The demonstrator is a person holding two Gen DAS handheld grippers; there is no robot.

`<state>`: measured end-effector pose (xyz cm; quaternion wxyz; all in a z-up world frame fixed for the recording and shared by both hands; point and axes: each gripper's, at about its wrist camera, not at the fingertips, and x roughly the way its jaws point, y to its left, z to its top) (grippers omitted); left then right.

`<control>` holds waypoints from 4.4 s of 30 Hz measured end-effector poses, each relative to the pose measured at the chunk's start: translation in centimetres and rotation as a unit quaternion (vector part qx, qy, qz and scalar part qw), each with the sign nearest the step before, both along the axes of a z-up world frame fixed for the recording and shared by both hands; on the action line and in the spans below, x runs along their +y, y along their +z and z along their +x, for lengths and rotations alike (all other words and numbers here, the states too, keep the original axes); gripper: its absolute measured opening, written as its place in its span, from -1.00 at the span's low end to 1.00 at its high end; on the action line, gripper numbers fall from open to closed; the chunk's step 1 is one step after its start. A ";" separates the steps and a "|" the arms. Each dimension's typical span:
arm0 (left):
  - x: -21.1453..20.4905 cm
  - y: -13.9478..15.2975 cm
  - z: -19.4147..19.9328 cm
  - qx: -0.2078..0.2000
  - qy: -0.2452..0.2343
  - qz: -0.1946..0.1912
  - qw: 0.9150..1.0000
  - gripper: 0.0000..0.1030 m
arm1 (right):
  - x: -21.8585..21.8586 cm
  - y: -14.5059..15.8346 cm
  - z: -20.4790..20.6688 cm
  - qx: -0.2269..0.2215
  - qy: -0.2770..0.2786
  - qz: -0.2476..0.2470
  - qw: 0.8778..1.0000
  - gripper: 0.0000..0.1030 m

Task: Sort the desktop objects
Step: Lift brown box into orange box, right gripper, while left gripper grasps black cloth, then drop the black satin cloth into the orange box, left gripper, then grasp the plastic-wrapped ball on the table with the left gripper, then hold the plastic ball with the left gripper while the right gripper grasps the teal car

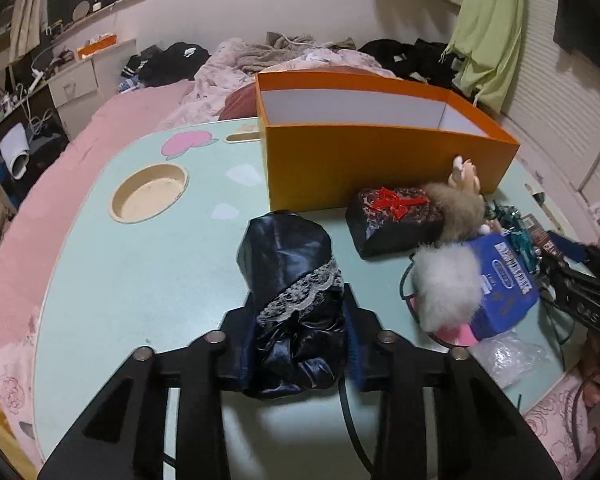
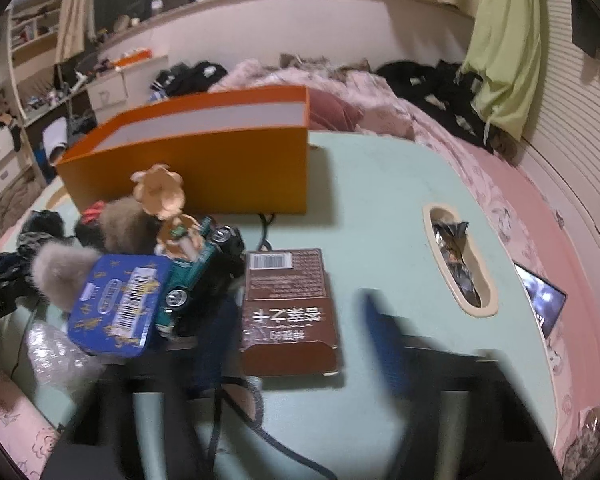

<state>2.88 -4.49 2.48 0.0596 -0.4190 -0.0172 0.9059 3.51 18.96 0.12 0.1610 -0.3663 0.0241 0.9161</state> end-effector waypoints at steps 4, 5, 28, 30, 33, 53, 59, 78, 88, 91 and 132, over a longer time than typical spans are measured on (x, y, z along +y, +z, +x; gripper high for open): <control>-0.2 0.7 0.5 0.003 -0.013 0.016 1.000 -0.39 | 0.4 0.6 0.4 0.003 -0.008 -0.015 1.000 -0.24; -0.1 1.2 0.7 0.009 -0.018 0.014 1.000 -0.39 | 0.5 1.3 1.0 0.017 -0.008 -0.024 1.000 -0.24; 0.8 7.6 -4.8 0.060 -0.061 0.089 0.992 0.48 | 0.0 7.7 -4.2 0.065 0.050 -0.065 0.994 0.66; 1.0 7.2 -2.0 0.051 -0.079 0.061 0.994 0.52 | -1.1 6.7 -1.6 0.037 0.048 -0.046 0.997 0.68; 1.6 5.7 1.0 0.027 -0.101 0.018 0.994 0.56 | -2.5 4.6 1.2 0.004 0.053 -0.042 0.998 0.70; 3.8 -6.8 -1.0 -0.034 -0.103 -0.032 0.994 0.99 | -3.3 -0.1 2.7 -0.044 0.024 -0.010 0.999 1.00; 4.5 -9.1 -2.4 -0.034 -0.097 -0.032 0.994 0.99 | -3.0 -0.3 2.3 -0.036 0.020 -0.010 0.999 1.00; 10.7 -9.0 -5.1 -0.016 -0.235 0.023 0.972 0.25 | -2.0 -0.4 2.5 -0.024 0.007 -0.009 1.000 1.00; 11.3 -7.6 -5.3 -0.024 -0.233 0.025 0.972 -0.36 | -1.7 -0.4 2.5 -0.018 0.004 -0.015 1.000 1.00; 9.0 -6.2 -4.9 -0.010 -0.190 0.031 0.981 -0.36 | -1.1 -0.2 3.0 -0.002 0.001 -0.029 1.000 0.91; 4.7 -3.5 2.8 0.018 -0.121 -0.017 0.992 -0.36 | -1.2 1.0 3.0 0.002 0.037 -0.045 0.998 -0.55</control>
